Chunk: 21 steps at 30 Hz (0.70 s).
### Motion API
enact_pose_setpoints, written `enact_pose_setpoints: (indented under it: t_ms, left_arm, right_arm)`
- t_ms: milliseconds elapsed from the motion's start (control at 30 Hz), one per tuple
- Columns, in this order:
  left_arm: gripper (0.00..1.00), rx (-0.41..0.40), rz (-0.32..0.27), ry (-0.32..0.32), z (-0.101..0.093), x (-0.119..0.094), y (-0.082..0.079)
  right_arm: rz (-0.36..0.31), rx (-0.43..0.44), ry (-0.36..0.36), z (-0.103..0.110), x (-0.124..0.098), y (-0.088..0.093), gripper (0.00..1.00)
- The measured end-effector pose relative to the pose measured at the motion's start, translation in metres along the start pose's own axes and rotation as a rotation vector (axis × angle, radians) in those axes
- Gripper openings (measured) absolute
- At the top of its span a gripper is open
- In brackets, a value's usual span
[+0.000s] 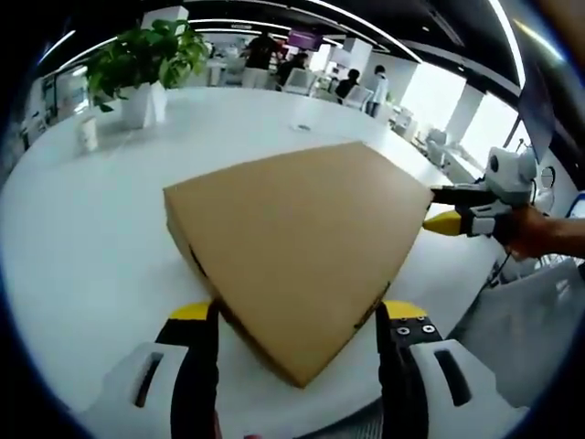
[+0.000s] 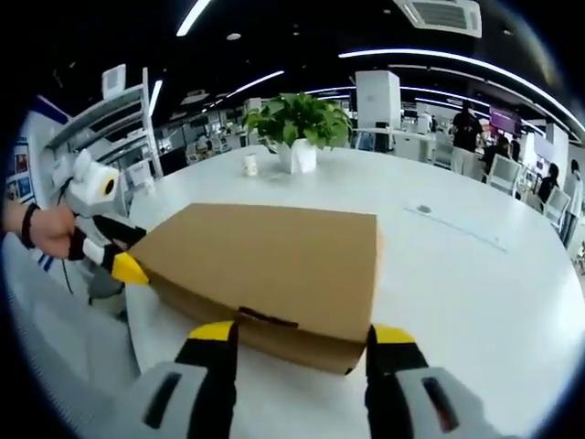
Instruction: Operate the shoe box by opening the lid, removing the specified soft item, and placing it in the target area until the item is outside and the box remains undamaged.
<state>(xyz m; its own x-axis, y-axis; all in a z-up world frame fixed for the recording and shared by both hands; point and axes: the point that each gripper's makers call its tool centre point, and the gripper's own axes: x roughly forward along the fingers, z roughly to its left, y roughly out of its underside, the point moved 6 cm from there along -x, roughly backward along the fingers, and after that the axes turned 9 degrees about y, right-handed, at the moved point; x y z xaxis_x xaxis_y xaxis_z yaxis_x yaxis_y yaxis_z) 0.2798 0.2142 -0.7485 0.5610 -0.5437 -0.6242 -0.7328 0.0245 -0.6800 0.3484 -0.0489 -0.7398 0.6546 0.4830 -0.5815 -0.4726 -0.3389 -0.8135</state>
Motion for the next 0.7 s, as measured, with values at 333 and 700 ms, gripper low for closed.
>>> enact_pose_setpoints:
  t_ms: [333,700]
  left_arm:
    - [0.68,0.082,-0.008,-0.029,-0.006,-0.011,-0.001]
    - [0.62,0.164,0.005,-0.068,-0.003,-0.020,-0.006]
  right_arm:
    - [-0.040,0.049,-0.014,-0.002,-0.011,-0.013,0.54]
    - [-0.076,0.063,-0.006,0.000,-0.017,-0.025,0.53]
